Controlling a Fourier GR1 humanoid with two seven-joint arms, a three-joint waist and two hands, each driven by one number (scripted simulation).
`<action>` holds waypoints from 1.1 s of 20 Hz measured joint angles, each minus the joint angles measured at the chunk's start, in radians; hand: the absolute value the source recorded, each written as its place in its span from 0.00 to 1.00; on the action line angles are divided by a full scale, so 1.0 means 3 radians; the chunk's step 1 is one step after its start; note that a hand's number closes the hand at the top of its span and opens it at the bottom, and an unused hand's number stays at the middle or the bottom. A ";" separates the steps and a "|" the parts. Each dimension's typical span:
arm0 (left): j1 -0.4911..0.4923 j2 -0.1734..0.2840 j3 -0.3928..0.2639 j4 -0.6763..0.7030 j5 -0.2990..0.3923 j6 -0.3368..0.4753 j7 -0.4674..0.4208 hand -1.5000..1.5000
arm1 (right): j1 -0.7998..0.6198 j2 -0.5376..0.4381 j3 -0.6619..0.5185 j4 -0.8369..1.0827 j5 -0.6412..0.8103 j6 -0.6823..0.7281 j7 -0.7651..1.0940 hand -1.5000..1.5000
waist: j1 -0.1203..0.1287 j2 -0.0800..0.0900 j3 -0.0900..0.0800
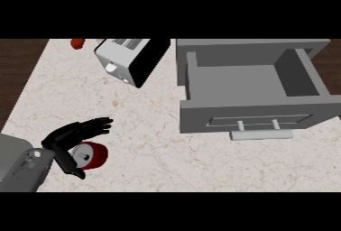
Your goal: Pick up the can, place it into the drawer and close the drawer
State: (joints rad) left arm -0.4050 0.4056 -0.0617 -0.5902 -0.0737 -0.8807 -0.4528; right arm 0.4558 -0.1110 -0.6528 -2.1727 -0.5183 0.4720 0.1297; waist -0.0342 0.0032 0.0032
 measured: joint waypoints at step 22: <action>0.0015 -0.0819 0.0887 -0.0190 0.1218 0.1539 0.0168 1.00 | 0.0156 0.0137 -0.0087 -0.0221 -0.0119 -0.0051 0.0141 0.00 | 0.0151 -0.0039 -0.0004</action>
State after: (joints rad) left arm -0.4006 0.1599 0.2044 -0.6472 0.2918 -0.4191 -0.4023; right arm 0.5026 -0.0700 -0.6789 -2.2391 -0.5541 0.4566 0.1720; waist 0.0110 -0.0084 0.0021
